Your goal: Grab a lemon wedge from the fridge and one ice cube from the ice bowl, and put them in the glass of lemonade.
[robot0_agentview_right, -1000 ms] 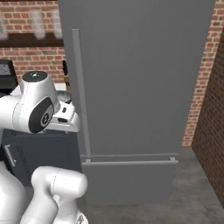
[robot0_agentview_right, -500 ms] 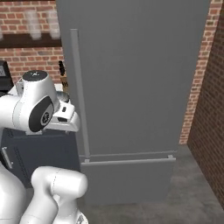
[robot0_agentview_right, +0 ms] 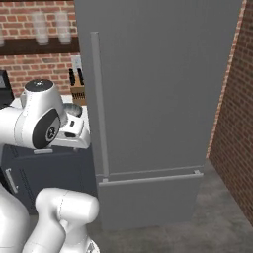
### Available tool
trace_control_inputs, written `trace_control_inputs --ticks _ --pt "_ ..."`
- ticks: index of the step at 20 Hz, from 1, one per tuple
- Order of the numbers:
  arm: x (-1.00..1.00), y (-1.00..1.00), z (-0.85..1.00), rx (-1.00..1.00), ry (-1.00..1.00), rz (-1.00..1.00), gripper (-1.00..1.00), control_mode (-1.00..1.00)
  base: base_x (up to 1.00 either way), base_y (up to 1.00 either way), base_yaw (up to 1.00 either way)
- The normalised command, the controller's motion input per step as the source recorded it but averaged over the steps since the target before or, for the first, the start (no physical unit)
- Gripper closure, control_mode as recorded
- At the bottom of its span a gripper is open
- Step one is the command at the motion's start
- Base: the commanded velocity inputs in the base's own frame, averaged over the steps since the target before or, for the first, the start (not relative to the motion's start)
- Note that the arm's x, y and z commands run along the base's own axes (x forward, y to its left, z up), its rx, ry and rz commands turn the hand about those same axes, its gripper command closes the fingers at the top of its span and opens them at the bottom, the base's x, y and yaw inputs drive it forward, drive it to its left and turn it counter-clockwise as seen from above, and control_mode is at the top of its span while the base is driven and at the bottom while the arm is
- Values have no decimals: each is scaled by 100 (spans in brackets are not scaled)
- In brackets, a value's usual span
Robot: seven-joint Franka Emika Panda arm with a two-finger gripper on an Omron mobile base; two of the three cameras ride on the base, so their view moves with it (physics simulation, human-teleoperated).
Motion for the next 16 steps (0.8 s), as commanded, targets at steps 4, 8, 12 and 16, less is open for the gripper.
trace_control_inputs --ticks 4,8,12,16 --pt "0 0 0 0 0 0 -100 100 -4 0 -1" --pt "0 0 0 0 0 0 -100 100 -18 14 -6" --pt "0 0 0 0 0 0 -100 100 0 0 -2" --pt "0 0 0 0 0 0 -100 100 0 0 0"
